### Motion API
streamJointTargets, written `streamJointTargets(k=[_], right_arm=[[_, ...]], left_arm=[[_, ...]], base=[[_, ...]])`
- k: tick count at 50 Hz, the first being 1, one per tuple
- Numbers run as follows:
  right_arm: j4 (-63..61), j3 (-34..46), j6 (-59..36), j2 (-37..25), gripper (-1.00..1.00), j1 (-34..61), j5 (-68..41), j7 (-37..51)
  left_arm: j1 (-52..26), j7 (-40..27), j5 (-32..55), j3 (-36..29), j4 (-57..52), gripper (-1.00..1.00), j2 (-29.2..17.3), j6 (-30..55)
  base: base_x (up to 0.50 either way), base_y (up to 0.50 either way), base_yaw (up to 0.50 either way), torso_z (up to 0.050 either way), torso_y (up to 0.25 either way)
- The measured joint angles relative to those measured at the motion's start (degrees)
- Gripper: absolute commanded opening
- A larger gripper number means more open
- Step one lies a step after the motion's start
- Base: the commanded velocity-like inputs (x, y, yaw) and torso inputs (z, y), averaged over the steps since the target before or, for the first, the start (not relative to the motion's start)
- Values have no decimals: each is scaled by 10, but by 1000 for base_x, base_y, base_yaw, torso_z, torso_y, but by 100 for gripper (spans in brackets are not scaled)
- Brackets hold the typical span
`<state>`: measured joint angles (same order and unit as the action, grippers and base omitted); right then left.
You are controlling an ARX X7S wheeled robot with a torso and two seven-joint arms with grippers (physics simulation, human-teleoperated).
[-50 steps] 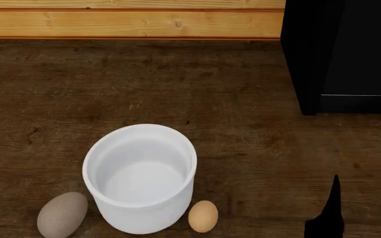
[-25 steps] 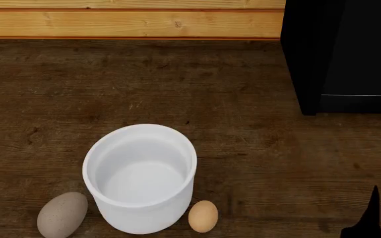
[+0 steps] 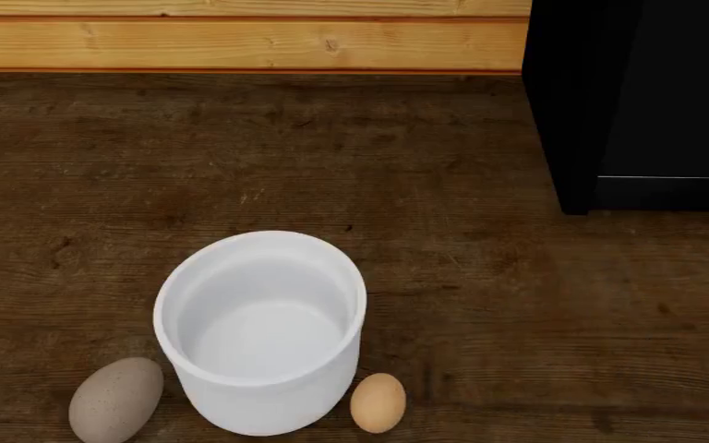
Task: Place the eggs and milk next to the bowl.
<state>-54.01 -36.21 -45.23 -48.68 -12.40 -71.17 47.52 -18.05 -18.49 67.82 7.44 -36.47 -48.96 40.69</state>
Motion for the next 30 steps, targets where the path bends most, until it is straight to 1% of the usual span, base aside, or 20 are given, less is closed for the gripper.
streamJointTargets(k=[13, 30], right_arm=[[21, -6, 3, 6, 100, -4, 22, 5], [77, 41, 7, -1, 100, 31, 67, 4]], left_arm=[[6, 0, 0, 3, -1, 100, -1, -3], [12, 2, 0, 7, 0, 100, -3, -7]], base=[[0, 0, 0, 0, 0], [0, 0, 0, 0, 0]])
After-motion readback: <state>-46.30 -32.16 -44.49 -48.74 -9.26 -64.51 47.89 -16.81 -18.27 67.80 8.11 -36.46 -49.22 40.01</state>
